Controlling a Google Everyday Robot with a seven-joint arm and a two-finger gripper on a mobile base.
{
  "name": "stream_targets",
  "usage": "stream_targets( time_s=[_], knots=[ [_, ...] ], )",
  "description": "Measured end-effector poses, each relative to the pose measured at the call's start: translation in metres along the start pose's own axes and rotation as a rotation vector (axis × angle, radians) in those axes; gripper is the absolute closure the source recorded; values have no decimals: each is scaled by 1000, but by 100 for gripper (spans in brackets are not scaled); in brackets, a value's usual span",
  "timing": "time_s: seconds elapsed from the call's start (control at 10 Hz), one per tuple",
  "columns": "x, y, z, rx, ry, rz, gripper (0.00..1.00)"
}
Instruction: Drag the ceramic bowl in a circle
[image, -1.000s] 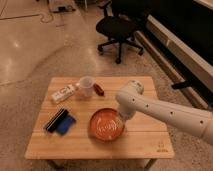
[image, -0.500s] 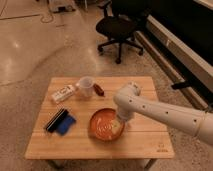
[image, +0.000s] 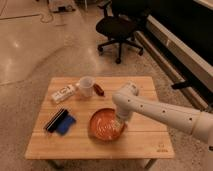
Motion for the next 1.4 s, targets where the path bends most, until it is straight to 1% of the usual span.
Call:
stream_targets(
  time_s=[0.1, 0.2, 0.3, 0.6, 0.8, 0.9, 1.0, 1.1, 1.2, 1.3, 1.4],
  knots=[
    [-4, -3, -3, 1, 0, -1, 78],
    [-9, -6, -5, -1, -1, -3, 85],
    [-9, -15, -6, 3, 4, 7, 87],
    [-10, -23, -8, 3, 13, 27, 87],
    [-12, -43, -10, -2, 13, 50, 87],
    [-20, -52, -10, 0, 17, 50, 87],
    [-39, -62, -11, 4, 23, 50, 87],
    [-58, -67, -11, 6, 26, 50, 87],
    [-69, -69, -12, 4, 25, 49, 87],
    [-76, -77, -15, 7, 23, 54, 87],
    [-75, -80, -19, 4, 20, 56, 87]
  ],
)
